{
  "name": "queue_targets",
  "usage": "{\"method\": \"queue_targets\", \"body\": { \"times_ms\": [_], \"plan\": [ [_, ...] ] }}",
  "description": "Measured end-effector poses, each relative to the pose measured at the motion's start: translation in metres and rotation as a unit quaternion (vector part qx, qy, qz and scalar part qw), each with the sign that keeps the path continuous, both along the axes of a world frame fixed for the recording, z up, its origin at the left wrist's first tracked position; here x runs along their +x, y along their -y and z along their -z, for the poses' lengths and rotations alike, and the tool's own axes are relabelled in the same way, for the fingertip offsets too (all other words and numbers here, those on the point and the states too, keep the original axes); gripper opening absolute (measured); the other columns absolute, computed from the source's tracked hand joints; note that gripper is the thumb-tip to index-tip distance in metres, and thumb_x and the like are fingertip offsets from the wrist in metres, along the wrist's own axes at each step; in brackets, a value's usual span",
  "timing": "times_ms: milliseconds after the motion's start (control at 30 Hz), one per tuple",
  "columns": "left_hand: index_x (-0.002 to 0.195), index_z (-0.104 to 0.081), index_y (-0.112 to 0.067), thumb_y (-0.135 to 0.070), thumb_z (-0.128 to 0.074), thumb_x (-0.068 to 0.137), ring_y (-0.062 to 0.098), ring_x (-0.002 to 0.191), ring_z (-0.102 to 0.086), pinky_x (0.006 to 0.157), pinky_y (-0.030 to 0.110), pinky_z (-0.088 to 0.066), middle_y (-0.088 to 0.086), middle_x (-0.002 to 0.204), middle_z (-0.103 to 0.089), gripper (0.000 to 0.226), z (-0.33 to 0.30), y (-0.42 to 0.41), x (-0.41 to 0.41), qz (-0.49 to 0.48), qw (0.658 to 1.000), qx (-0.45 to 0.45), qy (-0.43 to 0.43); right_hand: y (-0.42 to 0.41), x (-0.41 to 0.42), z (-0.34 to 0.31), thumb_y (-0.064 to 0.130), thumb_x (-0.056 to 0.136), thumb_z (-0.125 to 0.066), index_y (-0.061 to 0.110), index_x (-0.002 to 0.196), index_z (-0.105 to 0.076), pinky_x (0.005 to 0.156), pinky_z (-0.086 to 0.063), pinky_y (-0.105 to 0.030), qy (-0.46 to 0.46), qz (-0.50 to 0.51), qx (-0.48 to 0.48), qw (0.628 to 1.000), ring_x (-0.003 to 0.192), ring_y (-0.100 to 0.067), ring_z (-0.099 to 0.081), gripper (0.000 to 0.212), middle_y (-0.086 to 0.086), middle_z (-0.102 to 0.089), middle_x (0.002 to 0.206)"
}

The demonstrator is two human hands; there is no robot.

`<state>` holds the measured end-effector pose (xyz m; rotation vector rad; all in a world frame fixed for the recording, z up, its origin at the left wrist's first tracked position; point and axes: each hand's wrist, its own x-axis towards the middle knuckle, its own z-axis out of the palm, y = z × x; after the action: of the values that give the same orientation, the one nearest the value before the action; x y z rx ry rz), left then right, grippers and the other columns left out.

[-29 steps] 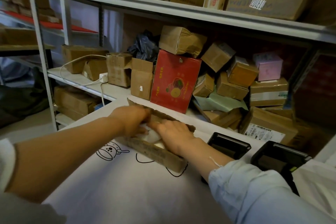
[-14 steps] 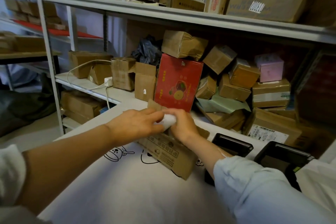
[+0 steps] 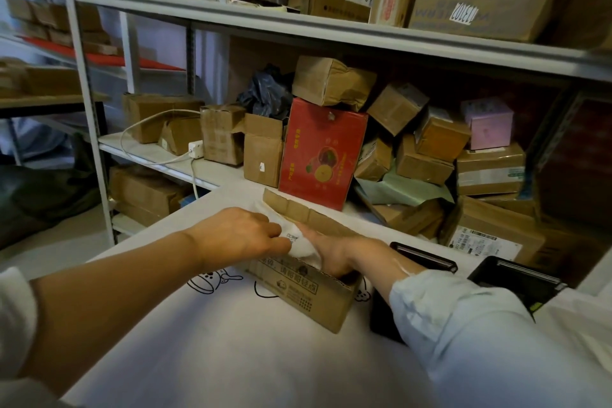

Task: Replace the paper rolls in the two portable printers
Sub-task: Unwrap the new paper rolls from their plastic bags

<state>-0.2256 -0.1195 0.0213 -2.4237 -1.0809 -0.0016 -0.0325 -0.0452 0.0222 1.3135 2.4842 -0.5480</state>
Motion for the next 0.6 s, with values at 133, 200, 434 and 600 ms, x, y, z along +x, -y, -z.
{"method": "queue_targets", "body": {
  "times_ms": [133,200,434,600],
  "plan": [
    [0.118,-0.053,-0.022,-0.016,-0.069,0.081,0.022,0.085,-0.062,0.057,0.031,-0.051,0.002,0.097,-0.062,0.041,-0.008,-0.002,0.009,-0.026,0.999,-0.007,-0.018,-0.007,-0.002,0.003,0.018,0.090,-0.059,0.035,0.138,-0.045,0.097,-0.042,-0.036,-0.107,0.011,0.091,0.990,0.121,-0.029,-0.052,0.052,-0.007,-0.057,0.132],
    [0.125,-0.047,-0.023,-0.016,-0.060,0.087,0.024,0.096,-0.059,0.065,0.034,-0.049,0.003,0.108,-0.059,0.040,-0.008,-0.003,0.014,-0.041,0.999,-0.012,-0.024,-0.011,-0.005,0.000,0.014,0.086,-0.058,0.035,0.119,-0.061,0.081,-0.044,-0.032,-0.123,0.038,0.169,0.977,0.110,-0.030,-0.057,0.039,-0.006,-0.063,0.119],
    [0.133,-0.036,-0.026,-0.017,-0.053,0.093,0.023,0.108,-0.054,0.078,0.034,-0.050,0.003,0.120,-0.052,0.045,-0.007,0.000,0.021,-0.082,0.995,-0.047,-0.044,-0.008,-0.013,-0.005,0.026,0.085,-0.064,0.018,0.119,-0.056,0.084,-0.046,-0.031,-0.115,0.069,0.059,0.989,0.105,-0.024,-0.057,0.036,-0.007,-0.060,0.119],
    [0.136,-0.036,-0.027,-0.019,-0.053,0.093,0.023,0.113,-0.052,0.083,0.034,-0.050,0.003,0.126,-0.051,0.046,-0.007,0.001,0.022,-0.084,0.994,-0.051,-0.042,-0.008,-0.012,0.005,0.026,0.089,-0.063,0.022,0.145,-0.024,0.096,-0.040,-0.036,-0.116,0.123,-0.032,0.985,0.120,-0.025,-0.048,0.069,-0.009,-0.046,0.138]
  ]
}}
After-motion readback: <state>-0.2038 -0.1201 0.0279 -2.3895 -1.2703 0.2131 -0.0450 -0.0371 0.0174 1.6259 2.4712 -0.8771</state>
